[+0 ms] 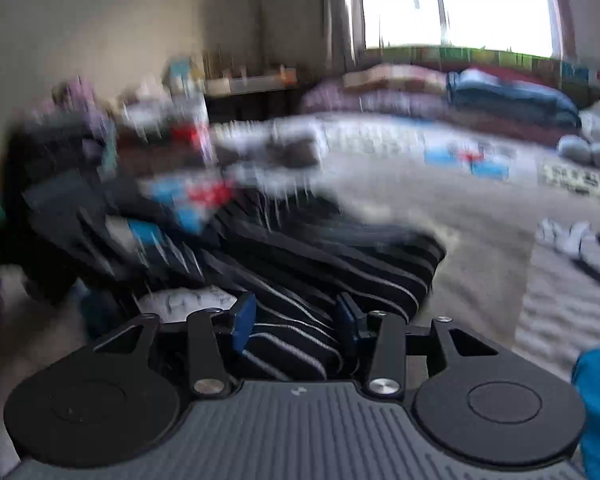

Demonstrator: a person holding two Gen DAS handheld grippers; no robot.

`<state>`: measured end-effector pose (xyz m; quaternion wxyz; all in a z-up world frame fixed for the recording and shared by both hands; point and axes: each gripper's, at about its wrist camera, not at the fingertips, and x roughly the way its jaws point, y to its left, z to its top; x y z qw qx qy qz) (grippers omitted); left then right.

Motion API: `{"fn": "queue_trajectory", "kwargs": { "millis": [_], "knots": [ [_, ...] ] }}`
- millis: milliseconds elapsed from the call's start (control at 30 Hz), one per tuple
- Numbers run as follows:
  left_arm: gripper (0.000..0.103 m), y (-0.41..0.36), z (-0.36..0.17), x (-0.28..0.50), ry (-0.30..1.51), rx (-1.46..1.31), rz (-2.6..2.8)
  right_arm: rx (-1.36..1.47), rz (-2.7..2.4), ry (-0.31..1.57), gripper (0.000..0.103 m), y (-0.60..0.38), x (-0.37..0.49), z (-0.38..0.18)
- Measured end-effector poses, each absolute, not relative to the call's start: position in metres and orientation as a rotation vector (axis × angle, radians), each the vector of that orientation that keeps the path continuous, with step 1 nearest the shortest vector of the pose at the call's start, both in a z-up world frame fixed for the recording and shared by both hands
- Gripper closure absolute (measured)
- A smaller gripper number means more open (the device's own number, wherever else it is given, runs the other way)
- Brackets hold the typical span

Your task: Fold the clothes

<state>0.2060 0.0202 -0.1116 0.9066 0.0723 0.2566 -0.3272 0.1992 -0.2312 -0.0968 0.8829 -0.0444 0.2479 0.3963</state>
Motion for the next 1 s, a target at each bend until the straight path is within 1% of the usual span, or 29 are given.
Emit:
{"fn": "queue_trajectory", "kwargs": {
  "millis": [167,300,367,467,567,667,800,933,1000],
  "knots": [
    [0.053,0.024,-0.100,0.193,0.501,0.148,-0.688,-0.088,0.841,0.510,0.057,-0.231,0.196,-0.092],
    [0.053,0.032,-0.084,0.175,0.438,0.116,-0.764,-0.055,0.899,0.415,0.057,-0.245,0.177,-0.069],
    [0.053,0.028,-0.092,0.176,0.472,0.154,-0.766,-0.072,0.918,0.391,0.059,-0.250,0.170,-0.063],
    [0.053,0.022,-0.104,0.181,0.524,0.199,-0.754,-0.114,0.939,0.433,0.060,-0.248,0.170,-0.069],
    [0.051,0.022,-0.109,0.185,0.542,0.202,-0.752,-0.094,0.963,0.543,0.061,-0.247,0.187,-0.093],
    [0.051,0.022,-0.110,0.185,0.541,0.210,-0.751,-0.027,0.983,0.563,0.061,-0.252,0.198,-0.096],
    [0.051,0.024,-0.109,0.180,0.532,0.221,-0.756,-0.030,0.975,0.557,0.061,-0.252,0.192,-0.095],
    [0.051,0.033,-0.097,0.175,0.490,0.164,-0.763,0.048,0.961,0.568,0.059,-0.269,0.185,-0.082],
    [0.051,0.037,-0.091,0.172,0.464,0.124,-0.780,0.099,0.920,0.531,0.059,-0.282,0.179,-0.077]
  ]
}}
